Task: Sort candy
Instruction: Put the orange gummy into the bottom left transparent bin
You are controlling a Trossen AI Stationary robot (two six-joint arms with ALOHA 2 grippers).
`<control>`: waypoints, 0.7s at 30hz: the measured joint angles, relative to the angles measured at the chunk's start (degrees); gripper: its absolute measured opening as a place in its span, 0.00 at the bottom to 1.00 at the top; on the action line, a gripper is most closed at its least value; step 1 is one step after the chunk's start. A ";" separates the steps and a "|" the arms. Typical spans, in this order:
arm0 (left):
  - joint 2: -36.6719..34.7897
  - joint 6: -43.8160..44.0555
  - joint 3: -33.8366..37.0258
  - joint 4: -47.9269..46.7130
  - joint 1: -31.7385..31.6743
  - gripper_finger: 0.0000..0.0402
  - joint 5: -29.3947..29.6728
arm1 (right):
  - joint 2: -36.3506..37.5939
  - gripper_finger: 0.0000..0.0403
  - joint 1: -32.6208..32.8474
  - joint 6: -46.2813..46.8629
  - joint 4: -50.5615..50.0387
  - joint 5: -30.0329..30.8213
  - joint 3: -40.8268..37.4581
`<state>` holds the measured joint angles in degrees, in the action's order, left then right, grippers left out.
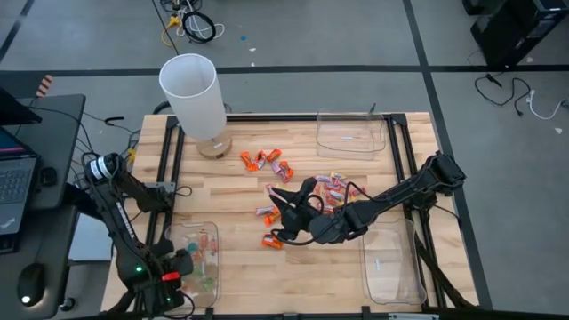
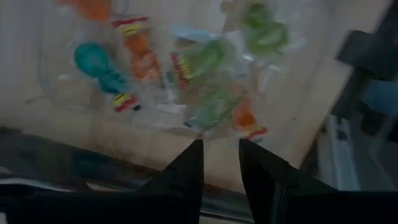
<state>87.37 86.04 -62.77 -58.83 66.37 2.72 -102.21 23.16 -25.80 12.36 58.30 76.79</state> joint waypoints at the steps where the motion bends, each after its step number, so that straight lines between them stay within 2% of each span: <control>1: 0.00 -0.72 -0.61 0.00 0.00 0.26 0.13 | 0.00 0.19 0.00 0.78 -0.49 0.02 0.00; 4: 0.00 -3.72 -3.17 -1.05 0.00 0.26 2.72 | 0.58 0.19 0.00 4.91 -4.30 -0.02 0.00; 8: -0.02 -8.17 -7.53 -5.51 0.02 0.26 10.29 | 2.18 0.19 -0.52 12.43 -12.14 -1.02 0.02; 15: -0.11 -14.58 -14.12 -17.41 0.00 0.26 26.40 | 5.48 0.19 -3.56 28.38 -29.74 -10.21 0.02; 21: -0.11 -15.47 -15.53 -27.43 -0.13 0.26 39.26 | 5.84 0.19 -7.91 40.57 -40.80 -15.56 0.00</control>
<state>87.26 70.57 -78.30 -86.26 66.24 41.98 -96.37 15.25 14.76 -28.45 42.75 76.79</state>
